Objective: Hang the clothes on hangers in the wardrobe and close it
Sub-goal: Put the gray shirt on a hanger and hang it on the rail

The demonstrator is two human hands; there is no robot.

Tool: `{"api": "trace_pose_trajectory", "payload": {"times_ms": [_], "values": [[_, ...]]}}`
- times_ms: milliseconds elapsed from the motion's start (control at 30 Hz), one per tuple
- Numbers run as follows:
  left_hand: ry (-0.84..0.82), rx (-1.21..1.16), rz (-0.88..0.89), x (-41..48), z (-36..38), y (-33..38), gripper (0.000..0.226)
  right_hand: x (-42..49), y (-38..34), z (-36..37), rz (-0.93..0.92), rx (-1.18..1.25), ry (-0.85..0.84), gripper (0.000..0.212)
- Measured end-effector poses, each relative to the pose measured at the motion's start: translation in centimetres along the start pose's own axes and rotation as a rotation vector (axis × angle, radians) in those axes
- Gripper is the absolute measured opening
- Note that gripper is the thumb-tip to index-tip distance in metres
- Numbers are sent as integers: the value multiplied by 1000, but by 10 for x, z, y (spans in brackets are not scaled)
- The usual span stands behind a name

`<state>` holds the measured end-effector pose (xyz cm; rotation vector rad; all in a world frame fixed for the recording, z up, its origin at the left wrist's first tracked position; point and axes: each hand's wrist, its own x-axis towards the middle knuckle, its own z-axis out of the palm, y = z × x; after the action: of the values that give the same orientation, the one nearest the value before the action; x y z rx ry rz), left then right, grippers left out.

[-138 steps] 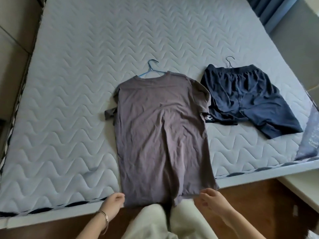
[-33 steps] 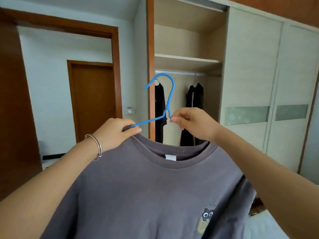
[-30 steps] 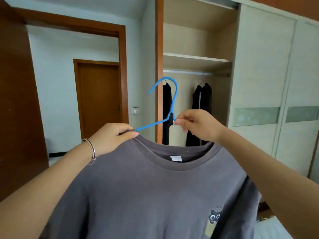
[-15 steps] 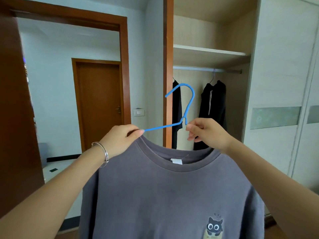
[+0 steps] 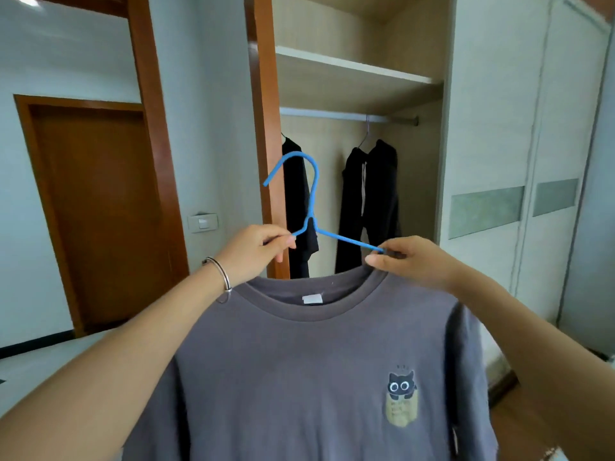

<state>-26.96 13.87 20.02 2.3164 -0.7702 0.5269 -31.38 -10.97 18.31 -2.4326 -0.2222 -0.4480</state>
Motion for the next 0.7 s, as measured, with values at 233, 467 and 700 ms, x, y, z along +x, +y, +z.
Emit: {"api": "trace_pose_trajectory", "payload": {"times_ms": [233, 467, 700], "values": [[-52, -99, 139, 78, 41, -44, 22, 36, 31, 5, 20, -129, 203, 17], [-109, -190, 332, 150, 60, -58, 22, 71, 29, -4, 93, -39, 449, 15], [-100, -322, 364, 190, 92, -68, 25, 72, 26, -2, 188, -69, 721, 18]]}}
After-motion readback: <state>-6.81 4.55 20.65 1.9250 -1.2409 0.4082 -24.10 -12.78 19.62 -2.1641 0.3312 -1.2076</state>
